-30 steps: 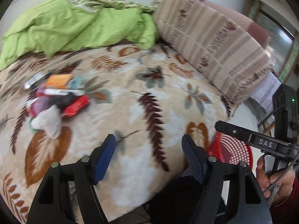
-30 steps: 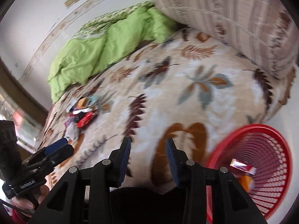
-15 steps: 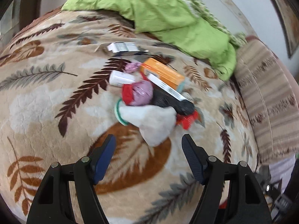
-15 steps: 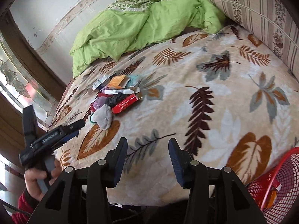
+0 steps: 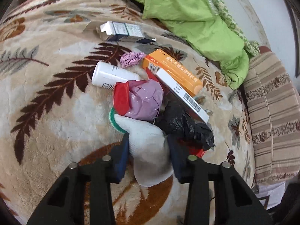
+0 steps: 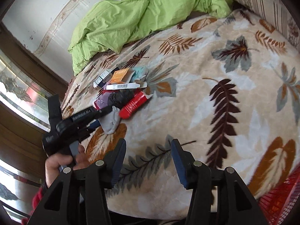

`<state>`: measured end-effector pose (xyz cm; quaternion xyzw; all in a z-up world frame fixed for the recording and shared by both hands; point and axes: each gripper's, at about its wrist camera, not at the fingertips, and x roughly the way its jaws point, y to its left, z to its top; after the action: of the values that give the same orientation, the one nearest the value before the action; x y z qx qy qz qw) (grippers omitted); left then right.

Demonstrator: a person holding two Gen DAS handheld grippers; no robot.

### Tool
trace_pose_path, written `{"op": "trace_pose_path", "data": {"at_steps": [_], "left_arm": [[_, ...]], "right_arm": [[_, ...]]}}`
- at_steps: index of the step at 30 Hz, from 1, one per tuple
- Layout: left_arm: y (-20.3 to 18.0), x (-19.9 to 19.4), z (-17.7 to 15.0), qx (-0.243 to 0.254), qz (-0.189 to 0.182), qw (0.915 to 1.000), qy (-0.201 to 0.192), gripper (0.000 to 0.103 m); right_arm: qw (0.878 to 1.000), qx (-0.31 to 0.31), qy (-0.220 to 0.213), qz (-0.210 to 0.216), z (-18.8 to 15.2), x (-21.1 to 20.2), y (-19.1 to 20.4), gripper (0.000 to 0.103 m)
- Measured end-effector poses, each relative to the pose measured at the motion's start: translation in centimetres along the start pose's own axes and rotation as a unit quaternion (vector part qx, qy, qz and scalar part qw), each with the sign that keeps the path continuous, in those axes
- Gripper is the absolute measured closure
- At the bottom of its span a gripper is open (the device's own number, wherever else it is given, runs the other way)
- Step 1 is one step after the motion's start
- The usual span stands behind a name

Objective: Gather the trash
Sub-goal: 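Grasp the white knit glove with the left tool while the right tool moves to the pile, then grasp the red wrapper with the right tool while the left tool holds the glove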

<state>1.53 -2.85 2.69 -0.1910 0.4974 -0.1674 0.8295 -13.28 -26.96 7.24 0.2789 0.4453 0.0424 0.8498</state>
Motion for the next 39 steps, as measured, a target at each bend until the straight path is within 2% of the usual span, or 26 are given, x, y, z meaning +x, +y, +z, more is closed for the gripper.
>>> {"op": "trace_pose_path", "data": {"at_steps": [2, 4, 7, 12, 14, 19, 20, 21, 24, 28, 32, 34, 39], "left_arm": [[0.1, -0.9, -0.4, 0.013, -0.004, 0.9999, -0.005, 0.076], [0.4, -2.3, -0.9, 0.022, -0.014, 0.9996, -0.005, 0.078], [0.3, -4.6, -2.1, 0.059, -0.007, 0.998, -0.02, 0.078], [0.8, -7.2, -3.9, 0.102, 0.01, 0.9939, -0.042, 0.078], [1.1, -7.5, -4.1, 0.107, 0.012, 0.993, -0.048, 0.077], [1.3, -7.5, -4.3, 0.112, 0.007, 0.9924, -0.049, 0.077], [1.3, -7.5, -4.4, 0.115, 0.006, 0.992, -0.051, 0.077], [1.2, -7.6, -4.6, 0.118, 0.007, 0.9916, -0.052, 0.077], [1.0, -7.8, -5.1, 0.128, 0.005, 0.9903, -0.055, 0.077], [0.1, -8.2, -5.8, 0.145, 0.004, 0.9877, -0.058, 0.077], [-1.2, -8.7, -6.7, 0.162, 0.001, 0.9849, -0.06, 0.077], [-2.1, -9.2, -7.3, 0.173, 0.001, 0.9828, -0.064, 0.077], [-4.4, -10.8, -8.9, 0.21, 0.004, 0.9744, -0.08, 0.077]], "right_arm": [[1.0, 0.02, 0.013, 0.016, 0.7, 1.6, -0.1, 0.05], [0.999, 0.034, 0.019, 0.025, 1.4, 3.2, 0.0, 0.05], [0.997, 0.059, 0.032, 0.043, 2.5, 5.8, 0.1, 0.05], [0.996, 0.069, 0.041, 0.034, 4.0, 9.4, 1.0, 0.05], [0.996, 0.071, 0.042, 0.038, 4.5, 10.7, 1.6, 0.05], [0.997, 0.067, 0.04, 0.013, 5.7, 13.3, 2.9, 0.051], [0.997, 0.064, 0.039, 0.007, 5.7, 13.4, 3.0, 0.062], [0.997, 0.062, 0.036, 0.005, 5.7, 13.4, 3.1, 0.07], [0.999, 0.029, 0.016, -0.021, 5.2, 11.7, 3.1, 0.083], [0.997, -0.047, -0.024, -0.06, 3.9, 7.7, 3.5, 0.083], [0.983, -0.129, -0.073, -0.107, 1.9, 3.9, 4.5, 0.084], [0.98, -0.139, -0.091, -0.11, 1.1, 2.1, 4.5, 0.084], [0.979, -0.143, -0.112, -0.087, -0.9, -1.5, 4.4, 0.084]]}}
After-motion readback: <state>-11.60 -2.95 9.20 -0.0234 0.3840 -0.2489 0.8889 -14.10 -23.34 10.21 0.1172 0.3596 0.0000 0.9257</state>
